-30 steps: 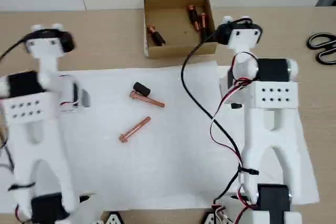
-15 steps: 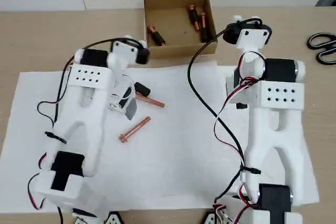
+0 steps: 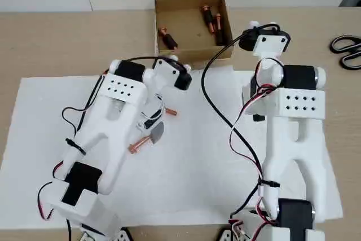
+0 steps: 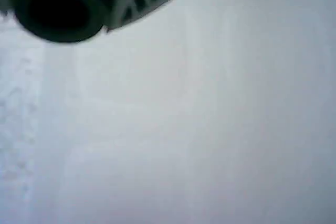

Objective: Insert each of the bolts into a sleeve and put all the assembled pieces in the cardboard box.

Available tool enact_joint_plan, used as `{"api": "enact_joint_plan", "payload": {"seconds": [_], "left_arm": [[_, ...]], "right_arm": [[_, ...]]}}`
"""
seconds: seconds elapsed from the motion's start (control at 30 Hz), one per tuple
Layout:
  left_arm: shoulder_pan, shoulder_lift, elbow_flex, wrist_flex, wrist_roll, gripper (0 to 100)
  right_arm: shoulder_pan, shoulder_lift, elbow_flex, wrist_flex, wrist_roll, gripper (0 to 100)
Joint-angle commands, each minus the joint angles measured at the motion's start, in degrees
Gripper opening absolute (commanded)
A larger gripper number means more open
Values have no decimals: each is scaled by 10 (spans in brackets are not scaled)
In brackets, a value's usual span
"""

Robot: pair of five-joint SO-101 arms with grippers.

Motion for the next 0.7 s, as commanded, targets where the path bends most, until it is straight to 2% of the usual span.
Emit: {"api": "enact_joint_plan", "payload": {"seconds": [0.0, 0.3, 0.5, 0.67], "left_arm": [[4, -2, 29, -45, -2, 189], [-15, -2, 99, -127, -4, 189], [-52, -2, 131, -160, -4, 189], [-50, -2, 161, -180, -4, 189]], "right_arm": [[5, -29, 0, -13, 0, 6], [5, -29, 0, -12, 0, 5], [5, -29, 0, -12, -1, 5], [2, -29, 0, -12, -1, 5]]}}
